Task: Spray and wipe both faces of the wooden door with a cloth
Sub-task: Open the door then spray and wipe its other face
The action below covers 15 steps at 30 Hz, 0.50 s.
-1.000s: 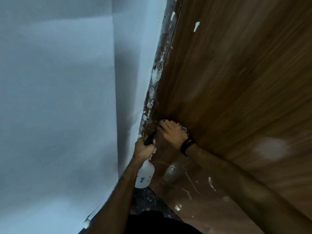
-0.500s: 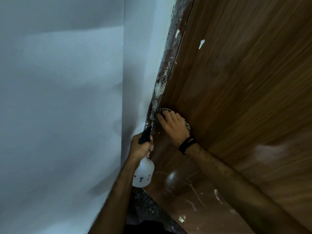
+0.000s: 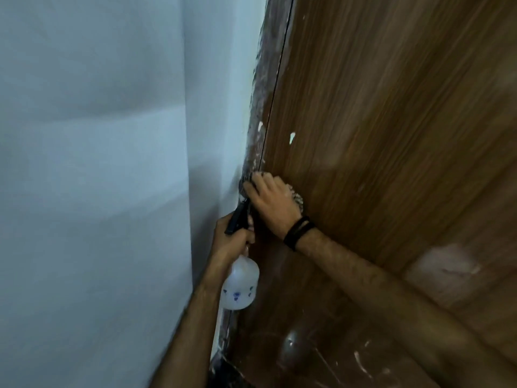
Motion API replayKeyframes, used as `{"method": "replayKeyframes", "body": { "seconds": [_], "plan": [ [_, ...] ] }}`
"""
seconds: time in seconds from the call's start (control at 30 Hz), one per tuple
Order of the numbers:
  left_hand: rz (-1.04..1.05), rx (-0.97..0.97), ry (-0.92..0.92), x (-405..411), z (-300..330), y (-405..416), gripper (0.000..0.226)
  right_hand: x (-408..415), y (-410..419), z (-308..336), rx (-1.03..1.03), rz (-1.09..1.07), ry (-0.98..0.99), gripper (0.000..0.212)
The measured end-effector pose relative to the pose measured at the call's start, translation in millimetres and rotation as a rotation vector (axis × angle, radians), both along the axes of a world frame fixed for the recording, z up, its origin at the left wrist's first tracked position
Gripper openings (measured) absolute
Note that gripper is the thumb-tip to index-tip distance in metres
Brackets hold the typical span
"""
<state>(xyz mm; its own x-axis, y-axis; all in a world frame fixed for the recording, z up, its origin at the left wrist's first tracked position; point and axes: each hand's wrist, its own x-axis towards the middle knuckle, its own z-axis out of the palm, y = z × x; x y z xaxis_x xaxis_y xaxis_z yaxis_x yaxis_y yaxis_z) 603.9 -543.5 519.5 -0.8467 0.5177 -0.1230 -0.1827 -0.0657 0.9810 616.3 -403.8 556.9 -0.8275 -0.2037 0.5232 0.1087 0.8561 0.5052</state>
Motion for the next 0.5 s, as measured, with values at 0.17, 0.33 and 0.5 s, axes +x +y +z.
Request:
{"method": "replayKeyframes", "body": {
  "seconds": [0.17,0.33,0.5],
  "plan": [
    [0.001,0.043,0.067,-3,36,-2,0.029,9,2,41,0.046,0.042,-0.043,0.037],
    [-0.011,0.082,0.122,-4,91,9,0.030,21,5,126,0.030,-0.052,0.093,0.057],
    [0.013,0.073,0.158,11,126,18,0.025,40,10,144,0.037,-0.034,-0.021,0.049]
  ]
}}
